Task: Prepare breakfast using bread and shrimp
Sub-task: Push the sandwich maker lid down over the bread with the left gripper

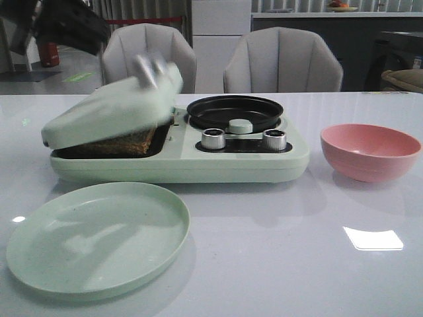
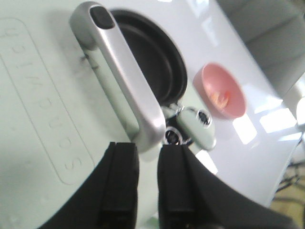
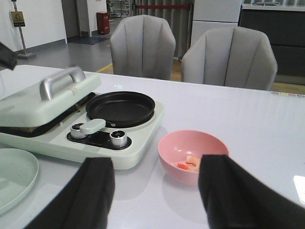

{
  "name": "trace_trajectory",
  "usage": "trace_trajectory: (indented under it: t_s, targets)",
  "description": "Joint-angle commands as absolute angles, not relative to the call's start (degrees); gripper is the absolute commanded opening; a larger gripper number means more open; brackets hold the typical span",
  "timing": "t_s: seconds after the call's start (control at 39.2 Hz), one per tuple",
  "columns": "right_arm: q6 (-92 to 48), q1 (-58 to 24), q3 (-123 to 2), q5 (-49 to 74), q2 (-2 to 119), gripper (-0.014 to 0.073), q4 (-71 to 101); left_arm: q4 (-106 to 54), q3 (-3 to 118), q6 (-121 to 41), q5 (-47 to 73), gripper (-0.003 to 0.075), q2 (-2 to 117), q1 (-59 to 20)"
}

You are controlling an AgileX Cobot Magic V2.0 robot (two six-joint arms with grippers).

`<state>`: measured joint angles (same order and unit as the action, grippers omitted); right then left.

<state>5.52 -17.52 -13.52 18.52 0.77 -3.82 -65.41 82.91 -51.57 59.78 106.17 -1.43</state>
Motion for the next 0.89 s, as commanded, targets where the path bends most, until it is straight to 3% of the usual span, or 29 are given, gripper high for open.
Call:
trace_trajectory:
  t_s: [0.0, 0.2, 0.54, 0.87]
  targets:
    - [5.63, -17.27, -15.10, 13.72, 1.38, 0.0489, -3.98, -59.05, 84.26, -52.47, 56.99, 0.0188, 104.68, -6.52]
    - [5.63, -17.27, -15.10, 13.72, 1.38, 0.0489, -3.98, -52.91, 84.26, -52.47, 55.32, 0.0188, 107.76, -11.61]
    - [5.63, -17.27, -15.10, 13.72, 1.43, 0.0489, -3.98, -52.86, 84.26, -52.13, 54.49, 0.0188, 107.48, -11.01]
    - [5.63, -17.27, -15.10, 13.72, 1.43, 0.0489, -3.98, -38.74, 84.31, -45.22, 50.34, 0.0187, 96.70, -9.41]
